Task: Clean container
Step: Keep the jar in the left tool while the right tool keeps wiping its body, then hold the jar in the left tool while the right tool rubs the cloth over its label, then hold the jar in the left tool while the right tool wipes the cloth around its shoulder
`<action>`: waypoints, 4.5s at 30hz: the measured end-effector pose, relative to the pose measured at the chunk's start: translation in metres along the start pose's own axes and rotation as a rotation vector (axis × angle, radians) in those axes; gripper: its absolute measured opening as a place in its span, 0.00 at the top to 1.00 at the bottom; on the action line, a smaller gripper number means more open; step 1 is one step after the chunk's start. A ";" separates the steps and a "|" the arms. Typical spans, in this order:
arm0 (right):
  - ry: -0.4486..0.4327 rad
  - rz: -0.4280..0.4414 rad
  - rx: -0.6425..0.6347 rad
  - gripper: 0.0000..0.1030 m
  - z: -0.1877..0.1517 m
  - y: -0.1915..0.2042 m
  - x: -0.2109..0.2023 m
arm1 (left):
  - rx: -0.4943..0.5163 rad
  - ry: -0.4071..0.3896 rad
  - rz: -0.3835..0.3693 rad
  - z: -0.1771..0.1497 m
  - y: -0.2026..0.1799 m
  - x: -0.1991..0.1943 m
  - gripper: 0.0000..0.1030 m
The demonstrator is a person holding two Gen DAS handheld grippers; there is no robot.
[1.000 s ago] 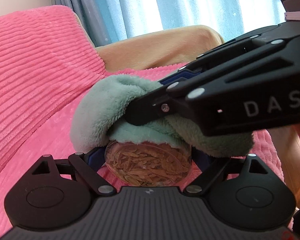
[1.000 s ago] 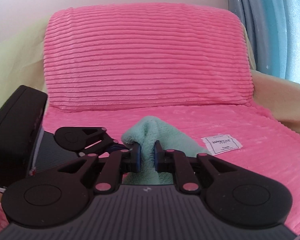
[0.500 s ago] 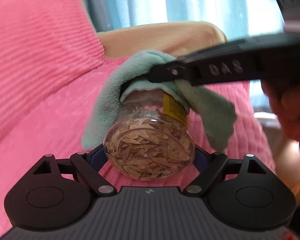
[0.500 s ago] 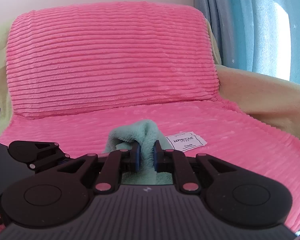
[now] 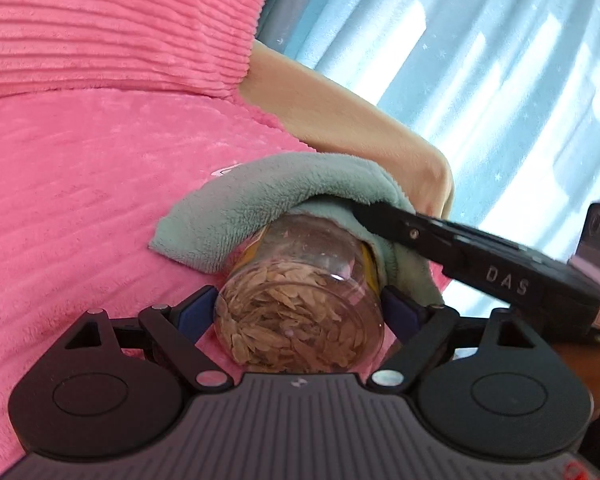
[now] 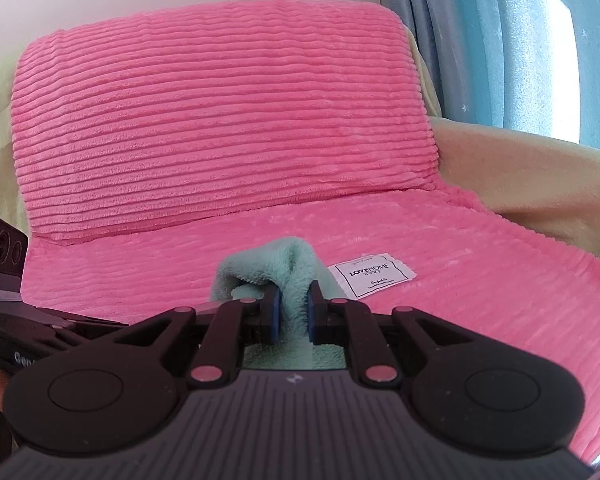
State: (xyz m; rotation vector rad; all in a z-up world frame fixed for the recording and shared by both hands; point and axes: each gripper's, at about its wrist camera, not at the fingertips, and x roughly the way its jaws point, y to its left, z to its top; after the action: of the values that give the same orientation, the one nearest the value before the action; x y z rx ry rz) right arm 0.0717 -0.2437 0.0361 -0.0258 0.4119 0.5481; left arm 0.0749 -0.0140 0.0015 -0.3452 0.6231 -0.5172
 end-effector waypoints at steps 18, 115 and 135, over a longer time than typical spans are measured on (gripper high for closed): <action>-0.009 -0.016 -0.021 0.89 -0.001 0.005 -0.001 | 0.656 0.004 0.251 -0.021 -0.072 0.013 0.16; 0.003 -0.028 -0.007 0.90 -0.002 -0.004 -0.004 | 0.213 -0.030 0.094 0.007 -0.018 0.019 0.15; -0.003 -0.020 -0.027 0.90 -0.003 -0.006 0.000 | 0.724 -0.010 0.311 -0.021 -0.059 0.025 0.15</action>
State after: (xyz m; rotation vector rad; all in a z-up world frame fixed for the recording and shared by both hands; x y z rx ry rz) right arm 0.0738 -0.2494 0.0328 -0.0546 0.4010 0.5333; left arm 0.0587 -0.0792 0.0008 0.4277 0.4320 -0.4084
